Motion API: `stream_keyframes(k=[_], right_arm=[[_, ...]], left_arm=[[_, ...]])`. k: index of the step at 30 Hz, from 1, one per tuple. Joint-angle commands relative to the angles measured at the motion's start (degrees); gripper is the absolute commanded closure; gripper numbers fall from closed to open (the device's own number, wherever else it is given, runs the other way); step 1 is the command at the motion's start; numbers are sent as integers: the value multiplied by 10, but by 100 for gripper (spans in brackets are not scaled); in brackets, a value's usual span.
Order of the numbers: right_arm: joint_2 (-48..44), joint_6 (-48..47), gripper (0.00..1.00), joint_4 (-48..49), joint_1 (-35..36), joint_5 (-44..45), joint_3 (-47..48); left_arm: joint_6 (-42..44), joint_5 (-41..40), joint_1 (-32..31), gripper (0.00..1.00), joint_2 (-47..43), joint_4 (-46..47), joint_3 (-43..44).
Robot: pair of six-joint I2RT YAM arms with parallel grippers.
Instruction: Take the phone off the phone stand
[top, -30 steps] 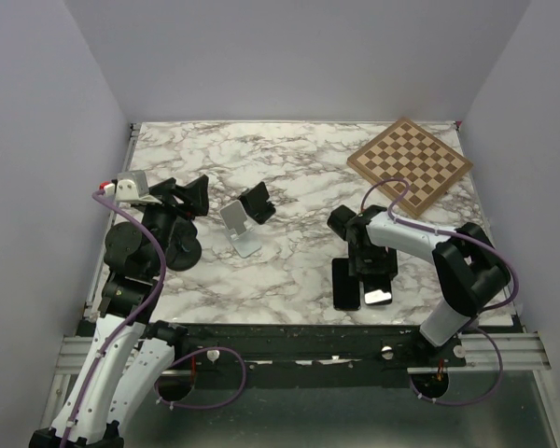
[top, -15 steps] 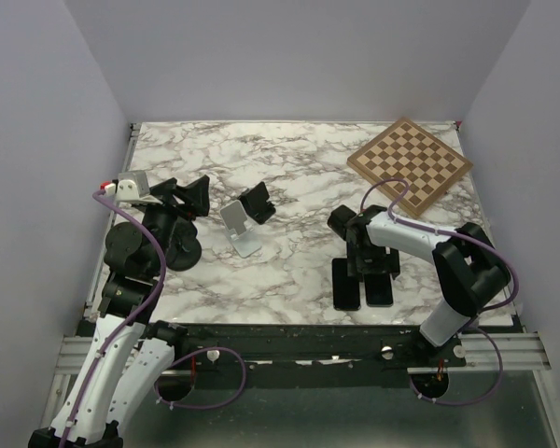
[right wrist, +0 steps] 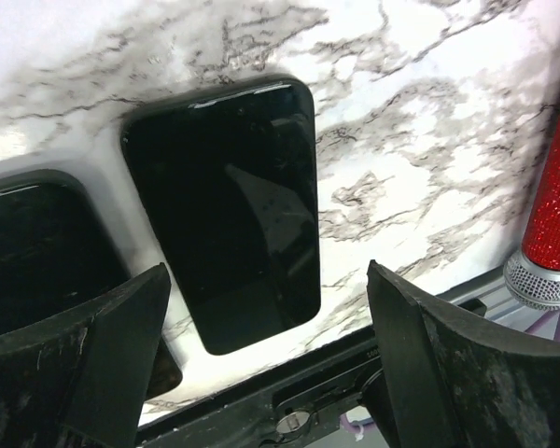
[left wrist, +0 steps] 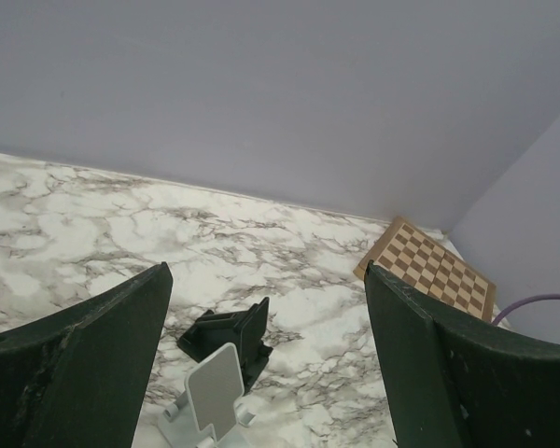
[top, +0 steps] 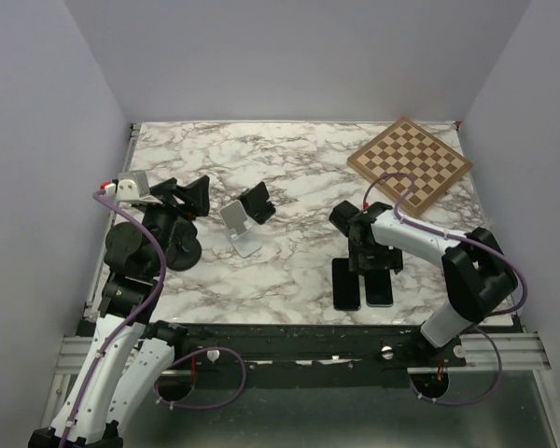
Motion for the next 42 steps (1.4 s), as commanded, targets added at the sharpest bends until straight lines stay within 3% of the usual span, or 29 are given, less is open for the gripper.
stream_keyframes(k=[1, 8, 18, 23, 28, 35, 39, 42], right_arm=[[-50, 12, 7, -24, -1, 39, 40], [-111, -23, 7, 9, 9, 11, 48], [-232, -63, 7, 172, 34, -154, 10], [-276, -63, 7, 246, 35, -233, -16], [-292, -57, 7, 336, 36, -307, -63], [-259, -52, 7, 382, 56, -350, -56], [-275, -39, 6, 396, 72, -351, -66], [-292, -31, 6, 389, 79, -350, -69]], left_arm=[[4, 14, -3, 8, -1, 11, 8], [6, 17, -3, 8, 5, 13, 7], [46, 18, -8, 2, 25, 12, 15], [55, 2, -8, 1, 23, -143, 79], [59, -78, -5, 1, -28, -321, 128], [51, -102, 16, 1, -27, -455, 166], [37, -33, 72, 2, -11, -450, 161], [29, 51, 156, 1, 11, -441, 151]])
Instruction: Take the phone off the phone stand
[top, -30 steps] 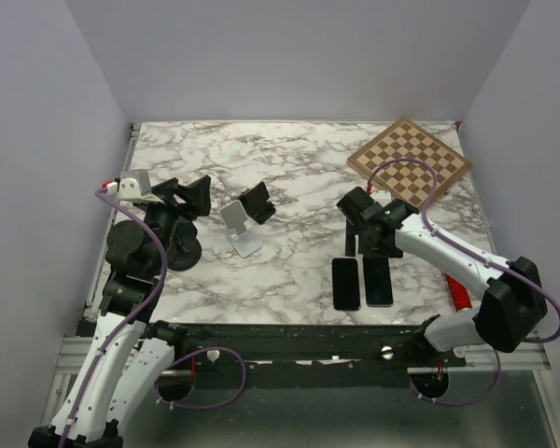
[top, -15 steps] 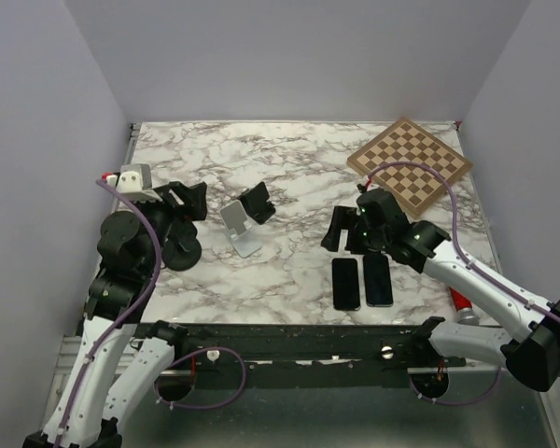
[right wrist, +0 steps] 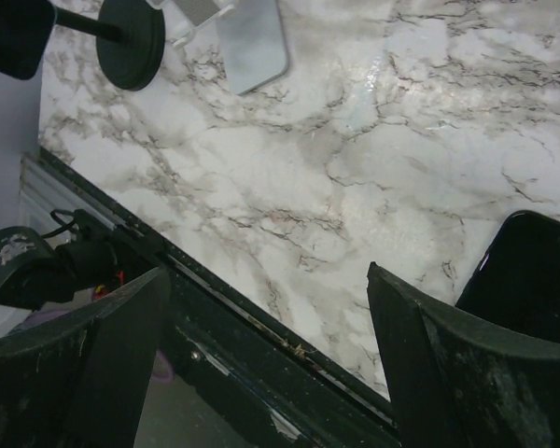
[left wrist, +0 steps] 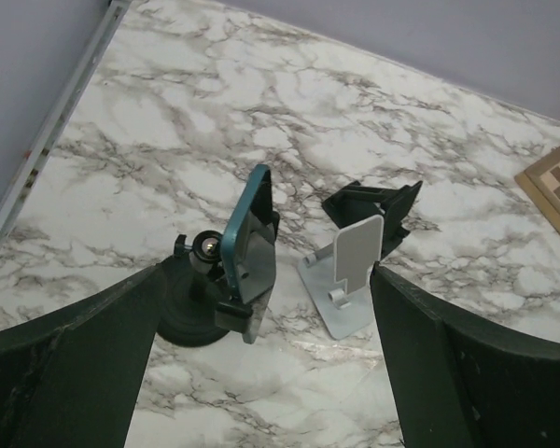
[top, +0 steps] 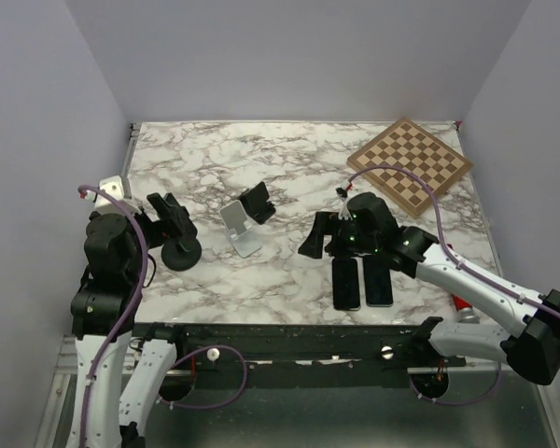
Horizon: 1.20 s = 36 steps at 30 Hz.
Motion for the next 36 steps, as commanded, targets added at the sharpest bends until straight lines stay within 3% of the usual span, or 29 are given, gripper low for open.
stream_keyframes(k=[1, 4, 8, 12, 21, 36], right_arm=[[-33, 16, 6, 13, 13, -20, -7], [-55, 20, 6, -4, 17, -14, -5], [-72, 18, 6, -8, 18, -8, -16], [-71, 15, 6, -24, 19, -7, -9], [-70, 17, 6, -30, 20, -5, -13], [-47, 20, 5, -29, 35, 5, -9]], left_arm=[[-19, 91, 99, 2, 31, -25, -14], [-33, 85, 109, 2, 31, 8, -31], [-57, 145, 148, 6, 45, 63, -61], [-50, 161, 168, 17, 28, 140, -105], [-49, 176, 179, 38, 49, 218, -154], [-62, 177, 179, 51, 37, 220, -179]])
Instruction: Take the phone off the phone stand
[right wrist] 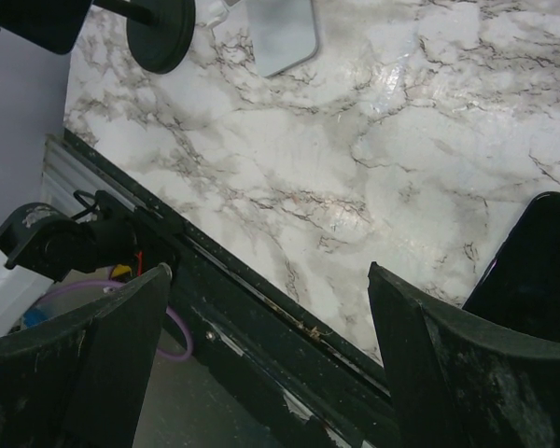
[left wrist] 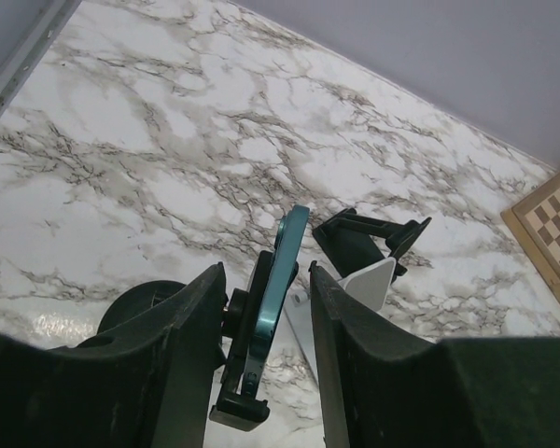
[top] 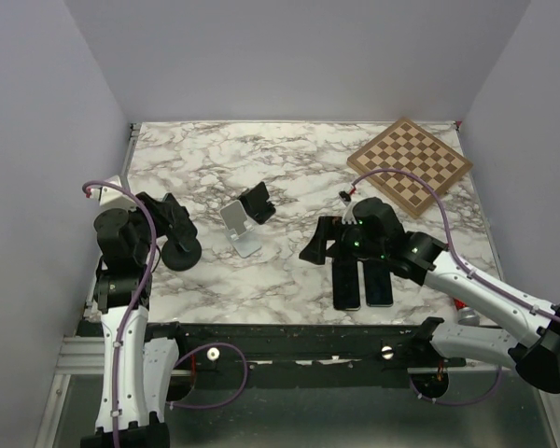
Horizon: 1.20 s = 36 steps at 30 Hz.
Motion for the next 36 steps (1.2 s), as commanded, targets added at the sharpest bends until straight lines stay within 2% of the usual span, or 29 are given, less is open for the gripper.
stream_keyframes(k=[1, 9, 11, 16, 19, 24, 27, 33, 36], right_arm=[[4, 5, 5, -16, 11, 11, -2], [13, 10, 5, -11, 19, 13, 1], [14, 12, 5, -12, 22, 18, -3], [16, 13, 5, -6, 23, 24, -11], [16, 18, 5, -4, 25, 24, -15], [21, 17, 5, -2, 27, 25, -10], [20, 18, 5, -1, 28, 28, -13], [24, 22, 5, 5, 30, 26, -18], [27, 19, 5, 5, 31, 28, -14]], left_arm=[[-12, 10, 4, 53, -10, 3, -12], [-21, 20, 3, 63, -18, 10, -29], [-24, 18, 3, 71, -22, -10, -21], [-21, 7, 3, 76, -63, -18, -36], [-24, 5, 2, 87, -89, -21, -43], [-33, 51, 3, 93, -103, -32, -45], [-25, 81, 2, 100, -114, -39, -44], [5, 137, -25, 100, -128, -65, -29], [10, 189, -40, 100, -131, -76, -32]])
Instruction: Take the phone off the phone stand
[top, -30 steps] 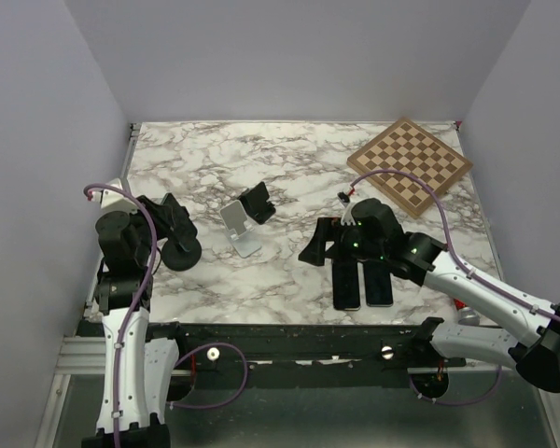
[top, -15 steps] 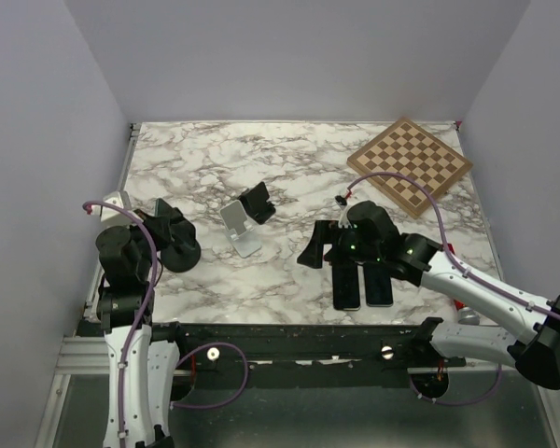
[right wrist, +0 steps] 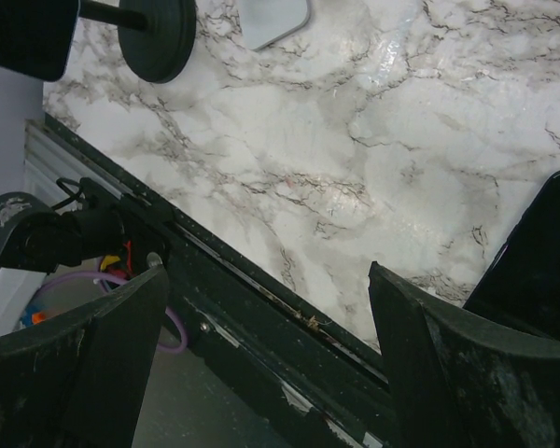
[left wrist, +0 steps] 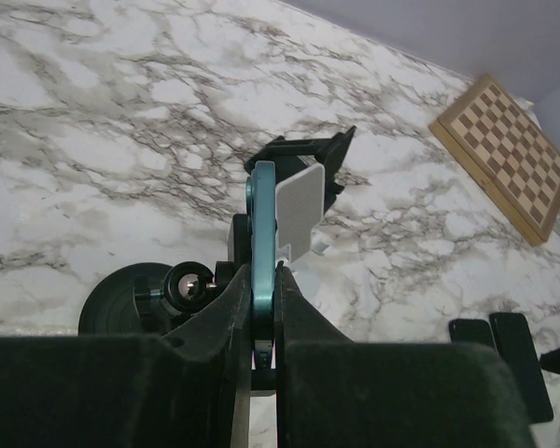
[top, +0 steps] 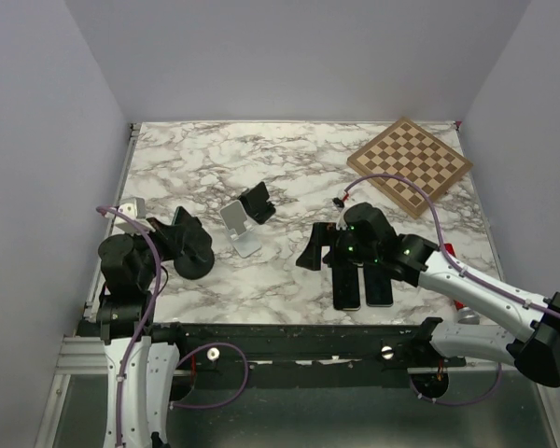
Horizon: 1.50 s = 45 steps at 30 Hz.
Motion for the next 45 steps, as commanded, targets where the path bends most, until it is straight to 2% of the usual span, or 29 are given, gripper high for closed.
stream_keyframes(k=[1, 5, 11, 17, 23, 28, 30, 33, 35, 40, 45], right_arm=[[8, 4, 5, 4, 5, 17, -3], [16, 6, 5, 14, 8, 13, -3], [38, 12, 5, 25, 24, 22, 4], [51, 14, 5, 38, 63, 62, 17], [58, 13, 5, 54, 106, 127, 35], [44, 17, 5, 62, 163, 216, 49], [43, 19, 5, 64, 189, 253, 58], [48, 15, 5, 66, 233, 305, 76], [47, 1, 5, 84, 269, 344, 80], [65, -10, 5, 108, 286, 351, 102], [106, -18, 5, 93, 303, 384, 152]], left_arm=[[6, 116, -22, 100, -14, -12, 10], [6, 179, -39, 100, -20, -16, 0], [-25, 298, -60, 100, 0, 33, -9], [-56, 385, -104, 100, 29, 133, -51], [-68, 336, -211, 100, 76, 207, -58], [-60, 333, -226, 99, 111, 224, -54], [-34, 319, -227, 85, 122, 184, -36], [-10, 299, -226, 61, 121, 141, -24], [-8, 291, -226, 51, 108, 134, -25], [-14, 262, -226, 19, 63, 126, -34], [-15, 160, -226, 11, -5, 73, -24]])
